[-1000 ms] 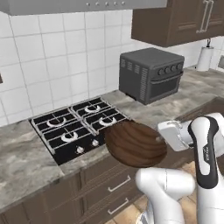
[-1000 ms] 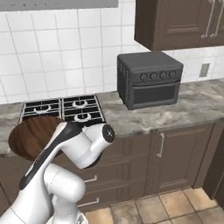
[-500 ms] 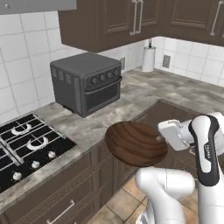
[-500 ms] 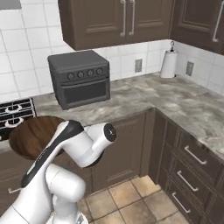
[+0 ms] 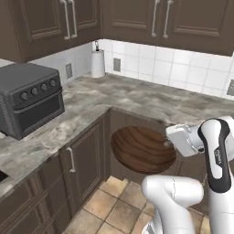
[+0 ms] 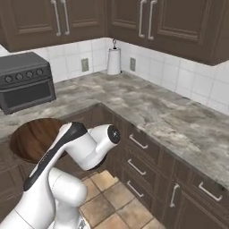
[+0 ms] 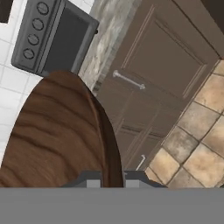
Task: Pick the cup and bowl from the counter and place them on the counter next to the sink.
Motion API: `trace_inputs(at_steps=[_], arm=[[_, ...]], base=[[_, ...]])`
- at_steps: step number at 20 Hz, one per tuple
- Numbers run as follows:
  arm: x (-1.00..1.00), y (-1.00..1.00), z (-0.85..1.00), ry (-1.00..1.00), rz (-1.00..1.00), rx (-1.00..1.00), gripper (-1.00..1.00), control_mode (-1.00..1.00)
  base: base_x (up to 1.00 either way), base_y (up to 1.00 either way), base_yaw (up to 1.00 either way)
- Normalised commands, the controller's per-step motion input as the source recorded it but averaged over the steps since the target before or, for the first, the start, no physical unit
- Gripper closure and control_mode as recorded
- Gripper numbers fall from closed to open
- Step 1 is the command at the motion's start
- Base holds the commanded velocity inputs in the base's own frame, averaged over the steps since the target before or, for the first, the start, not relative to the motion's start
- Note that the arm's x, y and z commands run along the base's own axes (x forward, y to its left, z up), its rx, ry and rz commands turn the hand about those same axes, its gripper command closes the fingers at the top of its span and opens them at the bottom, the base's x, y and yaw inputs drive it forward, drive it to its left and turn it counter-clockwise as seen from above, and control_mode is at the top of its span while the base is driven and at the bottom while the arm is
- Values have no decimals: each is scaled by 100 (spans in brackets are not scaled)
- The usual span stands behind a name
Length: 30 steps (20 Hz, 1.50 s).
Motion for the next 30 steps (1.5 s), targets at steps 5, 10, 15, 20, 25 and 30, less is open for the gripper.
trace_inputs(at_steps=[5,10,15,20,25,30], arm=[[0,0,0,0,0,0,100,100],[0,0,0,0,0,0,100,100],[0,0,0,0,0,0,100,100],[0,0,0,0,0,0,100,100],[0,0,0,0,0,0,100,100],[0,0,0,0,0,0,100,100]], base=[[-1,-39,-38],[0,-11,-40],[0,-41,-35],[19,-98,-20],[38,-100,-19],[6,-96,-20]])
